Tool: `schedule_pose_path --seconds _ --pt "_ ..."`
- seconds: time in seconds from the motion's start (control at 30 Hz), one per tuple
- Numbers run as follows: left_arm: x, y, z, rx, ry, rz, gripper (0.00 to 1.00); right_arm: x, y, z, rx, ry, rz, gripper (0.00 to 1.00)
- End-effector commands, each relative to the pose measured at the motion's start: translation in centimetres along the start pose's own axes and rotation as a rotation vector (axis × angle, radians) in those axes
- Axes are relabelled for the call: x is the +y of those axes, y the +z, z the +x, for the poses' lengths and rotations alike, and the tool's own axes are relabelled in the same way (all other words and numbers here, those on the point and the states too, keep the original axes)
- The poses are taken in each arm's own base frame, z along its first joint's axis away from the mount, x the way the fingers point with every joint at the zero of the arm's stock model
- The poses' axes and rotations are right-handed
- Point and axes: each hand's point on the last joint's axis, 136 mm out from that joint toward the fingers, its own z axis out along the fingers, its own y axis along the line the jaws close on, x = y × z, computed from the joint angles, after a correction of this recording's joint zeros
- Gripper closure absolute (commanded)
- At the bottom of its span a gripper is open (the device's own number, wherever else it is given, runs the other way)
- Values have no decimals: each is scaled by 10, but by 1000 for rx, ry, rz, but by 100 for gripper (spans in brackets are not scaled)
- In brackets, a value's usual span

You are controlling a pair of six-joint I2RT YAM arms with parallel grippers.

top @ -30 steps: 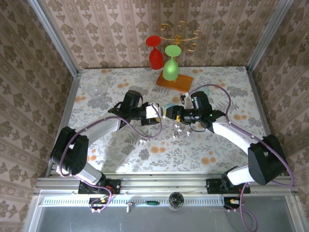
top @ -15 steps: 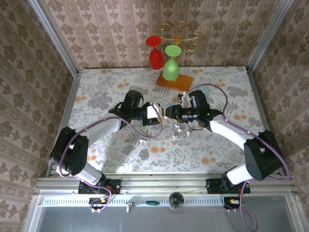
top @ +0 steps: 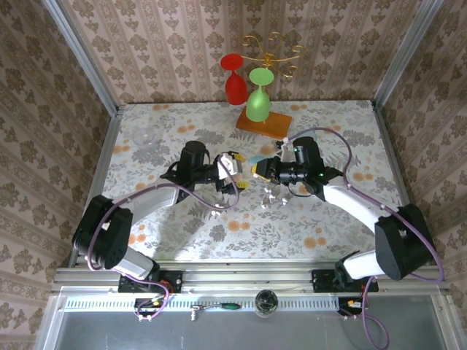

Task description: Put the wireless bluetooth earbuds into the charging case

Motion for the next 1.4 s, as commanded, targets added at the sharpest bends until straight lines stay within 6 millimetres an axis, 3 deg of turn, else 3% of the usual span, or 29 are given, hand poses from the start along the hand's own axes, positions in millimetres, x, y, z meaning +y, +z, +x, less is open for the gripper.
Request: schedule_pose_path --seconds 0.0,0.27,0.57,0.8,1.07,1.37 --pt "10 -21 -46 -223 -3 -53 17 31 -24 -5 -45 -16 -111 77" --pt "-2 -44 -88 -438 -36 -79 9 82 -66 -4 -89 75 -378 82" --pt "-13 -34 -107 -520 -20 -18 11 118 -89 -5 -67 172 -593 89" --pt "-14 -23 -122 -554 -15 16 17 131 -95 -2 -47 157 -617 92" --pt "-22 -22 -142 -590 -12 96 30 130 -89 0 -27 167 -607 96" --pt "-30 -25 -148 -597 -31 152 42 126 -80 3 -4 159 -592 100"
